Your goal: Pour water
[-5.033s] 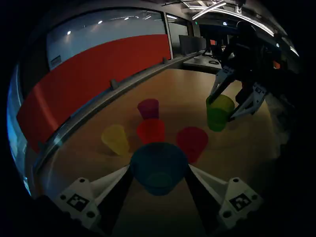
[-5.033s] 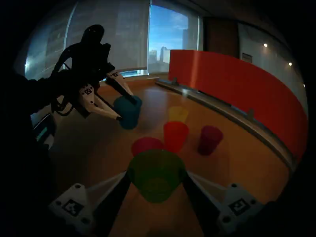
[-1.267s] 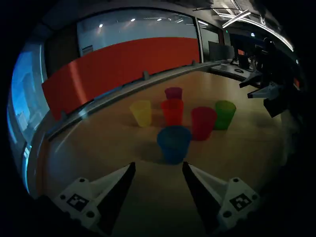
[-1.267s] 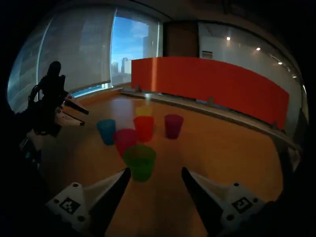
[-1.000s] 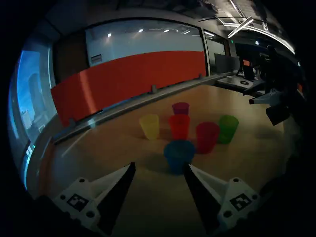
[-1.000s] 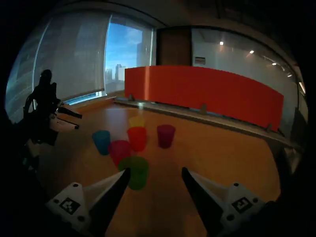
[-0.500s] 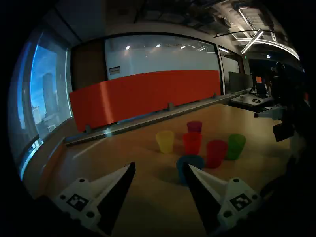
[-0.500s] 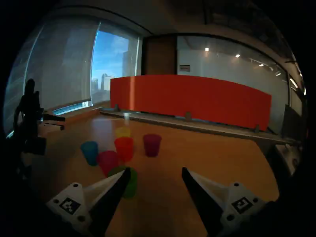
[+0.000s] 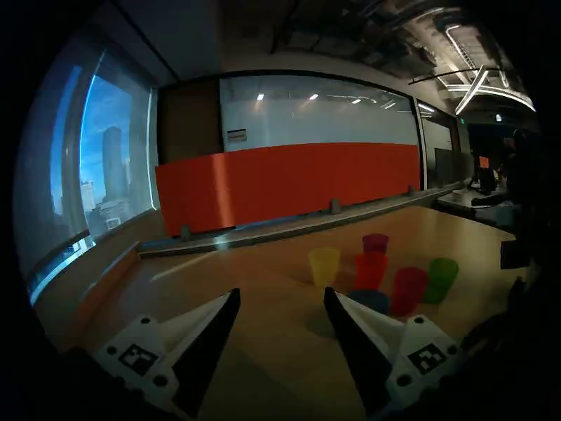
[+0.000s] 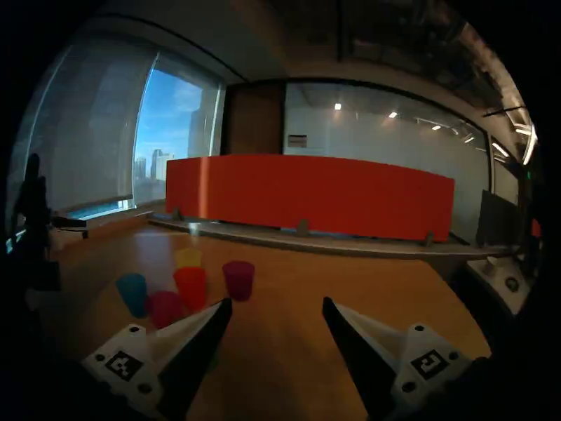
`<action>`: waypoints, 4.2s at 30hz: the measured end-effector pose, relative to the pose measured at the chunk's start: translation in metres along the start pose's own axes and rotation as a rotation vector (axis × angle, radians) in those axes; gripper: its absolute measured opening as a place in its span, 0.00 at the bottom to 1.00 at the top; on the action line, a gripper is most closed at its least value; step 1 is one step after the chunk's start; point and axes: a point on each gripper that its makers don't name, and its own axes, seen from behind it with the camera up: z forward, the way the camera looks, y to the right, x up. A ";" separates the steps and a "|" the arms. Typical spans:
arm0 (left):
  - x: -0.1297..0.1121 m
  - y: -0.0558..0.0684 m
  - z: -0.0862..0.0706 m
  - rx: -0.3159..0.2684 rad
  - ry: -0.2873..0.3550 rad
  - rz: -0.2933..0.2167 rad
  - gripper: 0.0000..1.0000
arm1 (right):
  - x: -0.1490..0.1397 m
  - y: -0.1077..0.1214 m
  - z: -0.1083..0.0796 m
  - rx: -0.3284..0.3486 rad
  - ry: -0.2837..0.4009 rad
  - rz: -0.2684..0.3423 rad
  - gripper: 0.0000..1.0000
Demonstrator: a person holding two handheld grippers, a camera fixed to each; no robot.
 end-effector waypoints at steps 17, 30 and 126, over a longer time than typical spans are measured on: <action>0.018 -0.017 -0.004 0.119 0.097 -0.144 0.88 | 0.025 0.009 0.013 -0.136 0.114 0.051 1.00; 0.040 -0.027 -0.009 0.178 0.181 -0.154 0.88 | 0.037 0.016 0.014 -0.189 0.141 0.083 1.00; -0.049 -0.041 0.026 0.248 0.175 -0.128 0.88 | 0.069 0.024 0.006 -0.283 0.165 0.078 1.00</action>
